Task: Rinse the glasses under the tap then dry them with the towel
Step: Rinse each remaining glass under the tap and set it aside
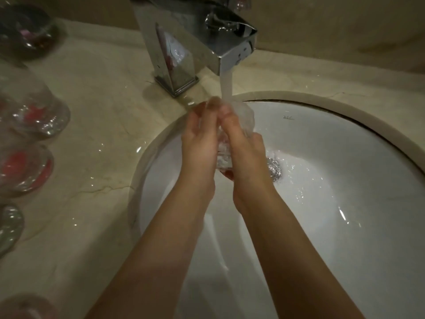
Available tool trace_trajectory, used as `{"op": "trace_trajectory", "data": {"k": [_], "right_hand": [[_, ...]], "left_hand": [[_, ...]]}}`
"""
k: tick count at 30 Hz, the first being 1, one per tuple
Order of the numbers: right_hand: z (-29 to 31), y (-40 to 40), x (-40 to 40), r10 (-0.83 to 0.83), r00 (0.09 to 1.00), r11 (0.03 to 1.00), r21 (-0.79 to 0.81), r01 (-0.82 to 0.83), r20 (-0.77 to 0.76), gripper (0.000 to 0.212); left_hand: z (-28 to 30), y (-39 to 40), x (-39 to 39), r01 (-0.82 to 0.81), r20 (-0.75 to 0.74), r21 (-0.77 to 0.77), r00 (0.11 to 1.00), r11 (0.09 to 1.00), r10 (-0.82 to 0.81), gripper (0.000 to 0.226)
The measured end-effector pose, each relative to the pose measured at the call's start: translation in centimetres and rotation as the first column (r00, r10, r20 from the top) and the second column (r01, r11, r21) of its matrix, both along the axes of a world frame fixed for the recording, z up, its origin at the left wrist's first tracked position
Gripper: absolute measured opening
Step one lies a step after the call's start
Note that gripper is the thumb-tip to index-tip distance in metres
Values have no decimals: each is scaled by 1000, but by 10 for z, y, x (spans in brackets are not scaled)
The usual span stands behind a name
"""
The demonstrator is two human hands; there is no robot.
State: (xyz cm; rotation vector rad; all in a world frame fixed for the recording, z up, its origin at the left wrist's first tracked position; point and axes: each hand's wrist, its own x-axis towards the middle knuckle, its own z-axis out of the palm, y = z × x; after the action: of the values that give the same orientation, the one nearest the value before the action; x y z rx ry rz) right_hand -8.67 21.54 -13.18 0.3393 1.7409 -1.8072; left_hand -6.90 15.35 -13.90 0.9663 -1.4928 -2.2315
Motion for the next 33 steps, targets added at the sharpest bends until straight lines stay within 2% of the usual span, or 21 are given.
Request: {"op": "trace_trajectory", "data": {"k": [1, 2, 5, 7, 9, 10, 12, 15, 18, 19, 22, 24, 26, 28, 31, 33], "right_hand": [[2, 0, -1, 4, 1000, 1000, -6, -4, -22, 63], [5, 1, -3, 16, 1000, 999, -48, -17, -4, 57], [10, 6, -7, 58, 996, 962, -270, -37, 70, 47], [10, 7, -7, 76, 996, 970, -232, -66, 37, 56], [10, 6, -7, 79, 997, 982, -168, -80, -9, 79], [11, 7, -8, 91, 996, 983, -158, -93, -23, 82], [12, 10, -11, 110, 994, 975, -193, -110, -10, 72], [11, 16, -13, 134, 991, 960, -252, -124, 21, 55], [15, 24, -17, 199, 979, 972, -122, -202, -41, 54], [17, 26, -19, 209, 976, 974, -84, -213, -55, 53], [29, 33, -26, 193, 980, 981, 8, -193, -51, 32], [42, 34, -33, 166, 982, 986, 45, -162, -95, 19], [60, 29, -42, 136, 976, 991, 27, -133, -169, 25], [78, 18, -52, 132, 963, 991, 10, -133, -233, 36], [99, -2, -68, 167, 942, 985, 6, -173, -292, 54], [108, -15, -75, 219, 929, 974, 11, -226, -298, 65]], "left_hand": [[1, 1, 1, -28, -16, -16, 999, 999, 28, 41], [2, 2, 3, -33, -33, 0, 999, 999, 33, 41], [9, 0, 4, 17, -39, 71, 999, 997, -14, 79], [12, 0, 3, 7, 5, 49, 1000, 999, -7, 94], [12, 3, 4, -5, 27, 25, 1000, 1000, 4, 91], [12, 3, 5, 0, 17, 23, 1000, 1000, 0, 84], [11, 1, 7, 16, 5, 64, 1000, 998, -17, 82], [9, -5, 12, 136, -14, 84, 991, 987, -135, 91], [7, -9, 20, 213, -49, 3, 976, 977, -212, 69], [7, -11, 21, 220, -48, -10, 974, 975, -220, 68], [10, -18, 19, 214, 18, -88, 977, 973, -213, 83], [16, -20, 17, 219, 70, -148, 975, 965, -210, 82], [26, -19, 16, 217, 90, -187, 975, 958, -204, 77], [31, -20, 14, 229, 109, -213, 972, 950, -210, 83], [37, -23, 12, 231, 129, -258, 971, 938, -203, 94], [40, -25, 13, 220, 139, -277, 972, 935, -188, 94]]}}
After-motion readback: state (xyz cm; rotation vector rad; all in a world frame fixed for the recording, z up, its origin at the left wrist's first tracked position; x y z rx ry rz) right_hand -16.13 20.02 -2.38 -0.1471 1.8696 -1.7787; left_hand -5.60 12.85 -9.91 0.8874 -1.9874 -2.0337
